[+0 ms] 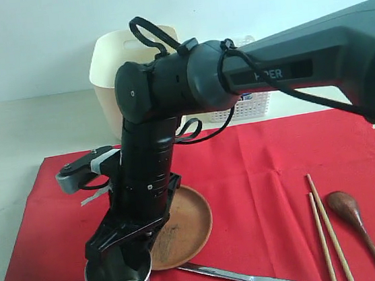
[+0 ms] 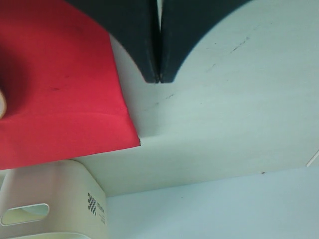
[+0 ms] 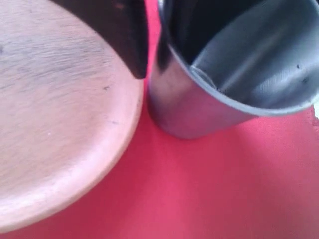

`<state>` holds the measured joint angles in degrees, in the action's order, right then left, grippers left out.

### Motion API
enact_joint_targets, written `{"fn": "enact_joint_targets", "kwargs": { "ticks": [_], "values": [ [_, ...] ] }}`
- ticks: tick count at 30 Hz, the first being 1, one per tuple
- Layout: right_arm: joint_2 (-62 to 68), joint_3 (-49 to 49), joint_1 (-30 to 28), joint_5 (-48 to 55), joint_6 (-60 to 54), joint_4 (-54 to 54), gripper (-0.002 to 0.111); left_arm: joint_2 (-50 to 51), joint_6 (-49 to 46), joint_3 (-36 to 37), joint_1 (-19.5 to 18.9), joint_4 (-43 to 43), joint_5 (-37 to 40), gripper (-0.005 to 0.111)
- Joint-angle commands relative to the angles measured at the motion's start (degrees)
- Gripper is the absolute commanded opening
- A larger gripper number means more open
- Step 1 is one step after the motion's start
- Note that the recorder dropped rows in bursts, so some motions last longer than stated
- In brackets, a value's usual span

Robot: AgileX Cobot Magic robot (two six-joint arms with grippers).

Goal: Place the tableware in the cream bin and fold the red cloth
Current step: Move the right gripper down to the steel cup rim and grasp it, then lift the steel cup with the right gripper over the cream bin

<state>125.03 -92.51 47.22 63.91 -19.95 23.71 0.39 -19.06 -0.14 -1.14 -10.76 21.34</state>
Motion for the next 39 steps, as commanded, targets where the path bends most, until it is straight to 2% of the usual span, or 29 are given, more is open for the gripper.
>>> {"fn": "enact_joint_targets", "kwargs": {
  "ticks": [1,12,25,30,39],
  "values": [
    [-0.13,0.13,0.12,1.23,0.06,-0.35,0.000,-0.39,-0.21,0.14,0.23,-0.27,-0.06,0.000],
    [-6.32,0.13,0.12,0.63,0.06,-0.34,0.000,-0.39,-0.21,0.14,0.23,-0.27,-0.06,0.000],
    [-17.62,0.13,0.12,-4.69,-0.28,-2.07,0.000,-0.39,-0.21,0.14,0.23,-0.27,-0.06,0.000],
    [-21.89,0.13,0.12,-6.81,-0.28,-7.48,0.000,-0.39,-0.21,0.14,0.23,-0.27,-0.06,0.000],
    [-26.44,0.13,0.12,-15.45,7.67,-20.38,0.000,-0.39,-0.21,0.14,0.23,-0.27,-0.06,0.000]
  ]
}}
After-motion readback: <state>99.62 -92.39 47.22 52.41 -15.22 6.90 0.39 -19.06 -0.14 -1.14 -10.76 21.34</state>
